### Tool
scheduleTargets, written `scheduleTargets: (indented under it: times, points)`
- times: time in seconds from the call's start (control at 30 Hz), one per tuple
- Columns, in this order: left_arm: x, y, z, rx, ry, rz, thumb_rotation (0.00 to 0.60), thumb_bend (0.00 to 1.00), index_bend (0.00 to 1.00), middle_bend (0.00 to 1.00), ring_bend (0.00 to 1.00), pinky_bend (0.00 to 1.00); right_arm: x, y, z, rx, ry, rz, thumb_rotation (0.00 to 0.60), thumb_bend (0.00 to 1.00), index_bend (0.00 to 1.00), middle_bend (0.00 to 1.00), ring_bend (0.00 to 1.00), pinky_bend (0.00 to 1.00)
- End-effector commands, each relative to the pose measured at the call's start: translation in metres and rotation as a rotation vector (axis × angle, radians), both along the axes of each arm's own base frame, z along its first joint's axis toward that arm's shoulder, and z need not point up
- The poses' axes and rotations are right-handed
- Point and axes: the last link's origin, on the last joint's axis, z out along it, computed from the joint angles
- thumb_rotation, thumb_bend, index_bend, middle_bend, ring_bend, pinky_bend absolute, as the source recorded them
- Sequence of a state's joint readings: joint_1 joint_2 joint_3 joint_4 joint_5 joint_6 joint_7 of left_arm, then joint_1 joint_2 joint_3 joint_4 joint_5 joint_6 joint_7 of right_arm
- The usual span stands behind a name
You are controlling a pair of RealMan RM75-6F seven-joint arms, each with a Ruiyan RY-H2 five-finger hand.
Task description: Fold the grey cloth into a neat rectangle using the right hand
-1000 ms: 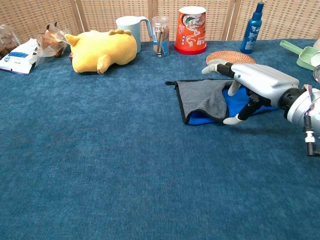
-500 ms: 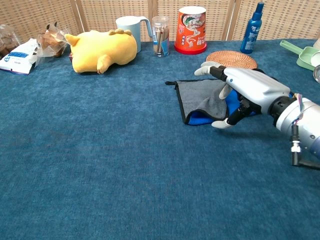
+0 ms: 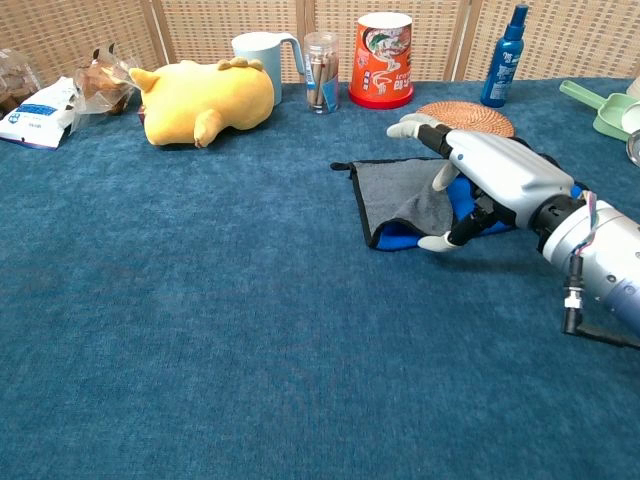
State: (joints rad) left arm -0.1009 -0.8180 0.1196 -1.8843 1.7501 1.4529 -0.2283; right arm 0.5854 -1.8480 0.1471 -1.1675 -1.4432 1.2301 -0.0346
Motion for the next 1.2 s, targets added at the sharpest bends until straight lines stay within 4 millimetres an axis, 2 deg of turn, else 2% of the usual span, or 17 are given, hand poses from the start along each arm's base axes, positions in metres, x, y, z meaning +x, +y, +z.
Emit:
scheduleTargets:
  times: [0.03,0.53,0.7,0.8,0.87,1.2]
  points:
    - [0.0,0.0,0.0,-0.002,0.001,-0.001,0.6,0.24,0.07,0.0,0.0,0.06,0.001,0.0,-0.001,-0.002,-0.006,0.002,0.6,0.14,0.08,0.0,0.1,0.35]
    - [0.0,-0.001,0.001,0.005,-0.002,-0.001,0.6,0.24,0.07,0.0,0.0,0.06,-0.001,-0.011,-0.012,-0.028,0.007,-0.026,0.6,0.15,0.09,0.0,0.09,0.35]
    - [0.0,0.0,0.001,0.004,-0.001,0.001,0.6,0.24,0.07,0.0,0.0,0.06,-0.005,-0.01,-0.012,-0.04,0.019,-0.015,0.6,0.22,0.12,0.0,0.09,0.35]
    - [0.0,0.0,-0.001,0.0,0.0,0.002,0.6,0.24,0.07,0.0,0.0,0.06,-0.007,-0.008,-0.011,-0.048,0.031,-0.002,0.6,0.26,0.23,0.0,0.1,0.35]
    - [0.0,0.0,-0.001,-0.002,-0.001,0.002,0.6,0.24,0.07,0.0,0.0,0.06,-0.007,-0.007,-0.01,-0.051,0.036,0.006,0.6,0.27,0.34,0.01,0.11,0.35]
    - [0.0,0.0,-0.001,-0.001,-0.001,0.001,0.6,0.24,0.07,0.0,0.0,0.06,-0.007,-0.006,-0.007,-0.054,0.034,0.018,0.6,0.33,0.59,0.03,0.12,0.35]
